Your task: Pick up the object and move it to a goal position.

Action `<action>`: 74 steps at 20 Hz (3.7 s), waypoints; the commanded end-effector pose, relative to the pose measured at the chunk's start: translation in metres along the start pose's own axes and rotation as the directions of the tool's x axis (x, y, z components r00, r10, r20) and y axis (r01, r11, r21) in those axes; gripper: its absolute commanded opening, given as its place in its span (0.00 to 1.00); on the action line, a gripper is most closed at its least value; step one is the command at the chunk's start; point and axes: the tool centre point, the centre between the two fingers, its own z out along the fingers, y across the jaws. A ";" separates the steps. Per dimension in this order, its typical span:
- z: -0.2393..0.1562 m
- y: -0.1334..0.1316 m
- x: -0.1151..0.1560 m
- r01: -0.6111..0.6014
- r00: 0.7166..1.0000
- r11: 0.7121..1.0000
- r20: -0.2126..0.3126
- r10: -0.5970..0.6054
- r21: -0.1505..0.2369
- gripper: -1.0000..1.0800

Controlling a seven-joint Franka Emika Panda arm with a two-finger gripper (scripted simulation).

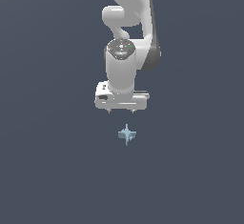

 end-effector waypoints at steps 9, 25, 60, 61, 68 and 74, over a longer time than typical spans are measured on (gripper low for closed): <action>0.005 -0.003 0.006 -0.059 0.998 0.998 -0.001 0.059 0.002 0.96; 0.038 -0.017 0.039 -0.397 0.918 0.918 -0.003 0.397 0.012 0.96; 0.116 -0.032 0.064 -0.664 0.747 0.747 -0.006 0.664 0.017 0.96; 0.118 -0.032 0.064 -0.664 0.747 0.747 -0.006 0.665 0.017 0.96; 0.121 -0.032 0.066 -0.664 0.747 0.747 -0.006 0.665 0.017 0.00; 0.121 -0.032 0.066 -0.664 0.747 0.747 -0.006 0.665 0.017 0.00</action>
